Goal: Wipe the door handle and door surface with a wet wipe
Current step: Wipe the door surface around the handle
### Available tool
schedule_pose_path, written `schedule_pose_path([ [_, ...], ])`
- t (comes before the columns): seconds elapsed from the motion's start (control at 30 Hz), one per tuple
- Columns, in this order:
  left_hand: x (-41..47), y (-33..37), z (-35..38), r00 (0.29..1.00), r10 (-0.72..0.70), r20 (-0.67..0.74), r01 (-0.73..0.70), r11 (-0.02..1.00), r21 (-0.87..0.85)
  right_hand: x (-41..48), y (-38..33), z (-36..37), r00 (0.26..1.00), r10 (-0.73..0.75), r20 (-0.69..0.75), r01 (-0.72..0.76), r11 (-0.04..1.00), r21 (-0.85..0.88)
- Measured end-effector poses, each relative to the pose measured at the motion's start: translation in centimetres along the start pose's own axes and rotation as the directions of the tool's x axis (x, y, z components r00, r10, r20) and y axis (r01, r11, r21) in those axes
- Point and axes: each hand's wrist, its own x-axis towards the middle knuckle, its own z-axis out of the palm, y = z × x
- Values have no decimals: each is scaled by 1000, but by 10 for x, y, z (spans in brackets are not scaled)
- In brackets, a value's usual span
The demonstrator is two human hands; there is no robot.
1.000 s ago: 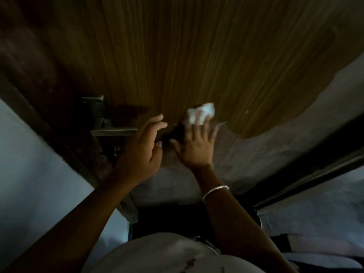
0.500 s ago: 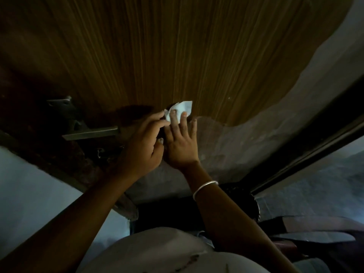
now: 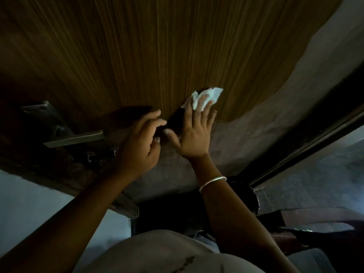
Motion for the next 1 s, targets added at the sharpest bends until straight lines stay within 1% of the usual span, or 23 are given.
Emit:
schedule_pose_path([
  [0.07,2,-2,-1,1000,3,-13,-4,1000,-19,-3,16,1,984,179,9,-179,980,85],
  [0.13,1,-5,-1,1000,1,-29,-2,999,-36,-4,35,-1,914,405,22,-400,892,210],
  [0.17,0,-6,-1,999,-7,-38,5,999,-38,-4,41,-2,881,471,38,-464,848,256],
  [0.2,-1,-7,0,999,-20,-43,18,999,-39,-5,44,-1,867,495,54,-490,828,274],
  [0.23,-2,-7,2,999,-32,-43,30,999,-40,-6,41,2,872,485,68,-484,832,270],
  [0.3,-4,-5,6,999,-44,-20,43,997,-57,-14,23,10,911,396,112,-411,886,213],
  [0.33,-4,-3,8,999,-42,-4,42,997,-64,-20,11,14,941,307,141,-329,929,171],
  [0.4,-3,-1,11,999,-35,28,37,998,-57,-35,-9,25,980,60,192,-81,991,108],
  [0.47,-3,-1,11,998,-39,43,41,998,-39,-43,-9,30,972,-131,196,123,991,55],
  [0.5,-3,-3,10,998,-44,41,46,999,-30,-41,-1,31,968,-169,184,169,985,12],
  [0.53,-4,-4,9,998,-49,37,50,998,-26,-40,11,30,971,-165,170,173,984,-34],
  [0.57,-6,-6,8,998,-50,32,51,998,-27,-38,23,29,980,-114,161,126,990,-65],
  [0.6,-8,-8,6,999,-47,25,48,998,-28,-37,36,28,987,-5,158,17,997,-78],
  [0.63,-10,-10,4,999,-42,12,42,999,-26,-36,48,26,977,151,154,-141,988,-70],
  [0.67,-12,-13,3,999,-39,-5,39,999,-20,-35,57,25,940,308,145,-306,951,-40],
  [0.7,-14,-16,2,999,-48,-24,48,999,-14,-33,61,25,897,418,145,-423,906,0],
  [0.73,-16,-19,0,996,-71,-44,70,997,-12,-33,62,26,876,459,148,-468,883,29],
  [0.77,-17,-21,-1,993,-99,-64,98,995,-12,-34,58,27,885,439,155,-449,893,35],
  [0.8,-18,-24,-3,989,-120,-83,119,993,-11,-35,50,30,913,371,169,-380,925,18],
  [0.87,-20,-28,-6,986,-130,-109,129,992,-9,-41,22,38,961,165,223,-160,986,-39],
  [0.9,-21,-29,-7,985,-132,-113,132,991,-7,-45,4,44,965,39,258,-25,998,-57],
  [0.93,-23,-30,-8,984,-141,-112,141,990,-5,-49,-14,50,954,-96,283,118,991,-60],
  [1.0,-27,-30,-10,980,-168,-107,169,986,1,-53,-45,60,890,-344,299,370,929,-31],
])
